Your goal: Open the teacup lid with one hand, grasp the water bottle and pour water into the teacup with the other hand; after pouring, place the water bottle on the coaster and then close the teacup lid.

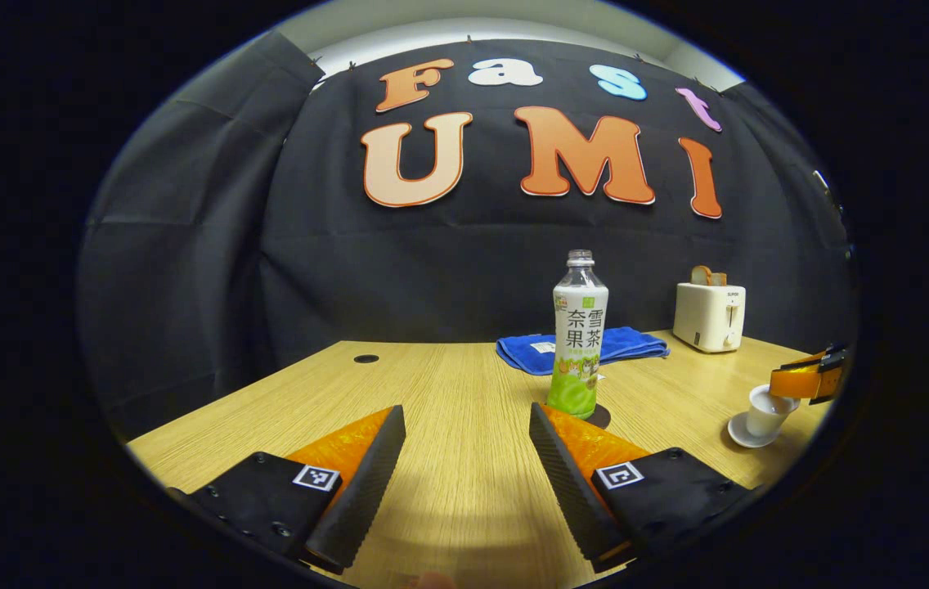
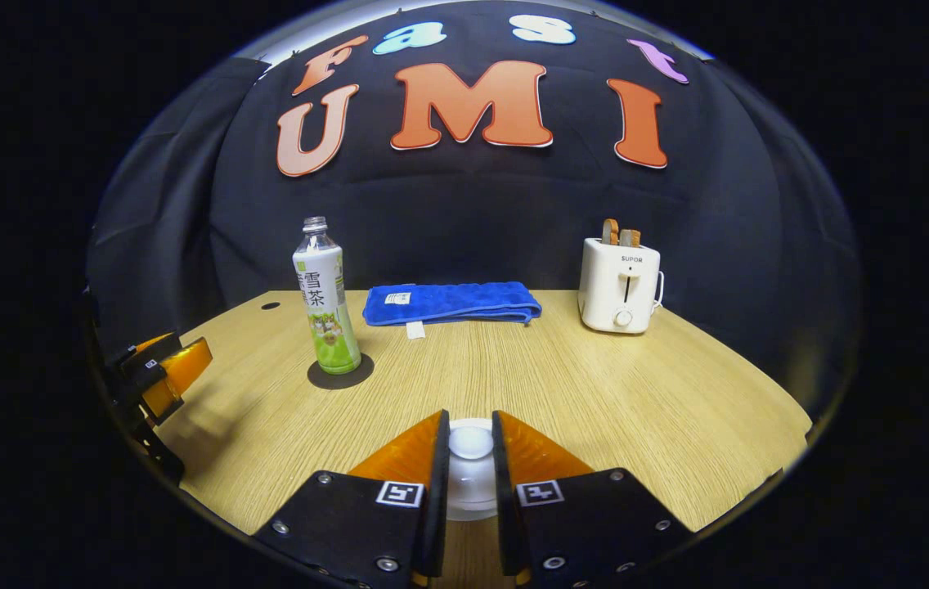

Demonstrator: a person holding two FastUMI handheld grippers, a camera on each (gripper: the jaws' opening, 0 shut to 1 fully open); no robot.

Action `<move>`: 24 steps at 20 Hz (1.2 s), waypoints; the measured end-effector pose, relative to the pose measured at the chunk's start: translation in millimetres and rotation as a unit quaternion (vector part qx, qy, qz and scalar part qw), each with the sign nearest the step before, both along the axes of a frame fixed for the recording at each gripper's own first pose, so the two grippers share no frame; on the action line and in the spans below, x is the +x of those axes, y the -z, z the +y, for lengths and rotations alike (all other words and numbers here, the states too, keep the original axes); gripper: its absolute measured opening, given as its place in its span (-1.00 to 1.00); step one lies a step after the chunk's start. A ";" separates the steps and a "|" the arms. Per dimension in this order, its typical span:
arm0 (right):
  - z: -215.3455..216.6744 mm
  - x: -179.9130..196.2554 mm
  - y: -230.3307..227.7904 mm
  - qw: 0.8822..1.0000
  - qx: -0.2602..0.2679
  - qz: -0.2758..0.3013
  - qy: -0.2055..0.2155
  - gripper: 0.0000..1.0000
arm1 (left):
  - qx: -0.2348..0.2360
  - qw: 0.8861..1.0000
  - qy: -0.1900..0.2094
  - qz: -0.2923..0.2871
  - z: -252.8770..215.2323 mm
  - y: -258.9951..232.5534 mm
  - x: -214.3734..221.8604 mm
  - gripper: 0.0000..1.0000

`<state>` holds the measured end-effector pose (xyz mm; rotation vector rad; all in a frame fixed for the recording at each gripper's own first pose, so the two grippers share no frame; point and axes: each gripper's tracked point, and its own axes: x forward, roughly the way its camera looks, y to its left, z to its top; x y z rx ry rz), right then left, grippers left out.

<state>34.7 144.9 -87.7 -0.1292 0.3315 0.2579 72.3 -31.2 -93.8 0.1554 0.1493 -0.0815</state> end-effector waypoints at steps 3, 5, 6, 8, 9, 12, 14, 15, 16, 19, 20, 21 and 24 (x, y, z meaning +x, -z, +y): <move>-5.8 -1.2 -7.1 1.000 0.003 -0.009 0.001 0.07 | -0.001 1.000 0.000 0.000 1.1 -0.9 -0.4 0.95; -15.2 1.0 -10.1 1.000 0.004 -0.016 0.009 0.54 | -0.001 1.000 0.000 0.000 0.6 -0.5 -0.3 0.96; -19.9 1.7 -12.6 1.000 0.006 -0.020 0.010 0.65 | -0.001 1.000 -0.001 0.000 0.7 -0.6 0.2 0.96; -29.3 5.1 -18.6 0.999 0.015 -0.032 0.005 0.87 | 0.000 1.000 -0.002 -0.001 1.8 -0.7 0.3 0.96; -36.4 7.5 -23.0 0.999 0.020 -0.042 0.006 0.89 | 0.000 1.000 -0.005 -0.001 3.6 -0.6 1.4 0.95; -64.7 17.9 -29.8 0.997 0.029 -0.072 0.021 0.95 | -0.003 1.000 -0.014 -0.002 7.4 -1.0 1.0 0.95; -82.3 25.2 -31.0 0.995 0.033 -0.092 0.030 0.95 | -0.005 1.000 -0.015 -0.001 7.7 -1.4 1.2 0.95; -91.3 28.0 -28.7 0.994 0.033 -0.095 0.037 0.95 | -0.005 1.000 -0.016 -0.001 8.0 -0.8 1.5 0.95; -98.7 29.5 -25.5 0.994 0.036 -0.096 0.043 0.95 | -0.004 1.000 -0.016 -0.001 8.2 -0.5 1.1 0.96; -112.2 34.5 -20.9 0.992 0.053 -0.101 0.055 0.95 | -0.002 1.000 -0.016 -0.002 7.5 -0.8 1.2 0.96; -116.4 35.4 -21.5 0.991 0.056 -0.105 0.058 0.95 | -0.001 1.000 -0.016 -0.002 7.3 -0.3 1.0 0.96; -119.0 35.5 -21.4 0.991 0.056 -0.110 0.060 0.95 | 0.000 1.000 -0.016 -0.002 7.0 -1.0 1.1 0.96; -121.4 32.9 -23.9 0.989 0.059 -0.120 0.058 0.94 | 0.002 1.000 -0.016 -0.002 6.8 -0.9 0.9 0.96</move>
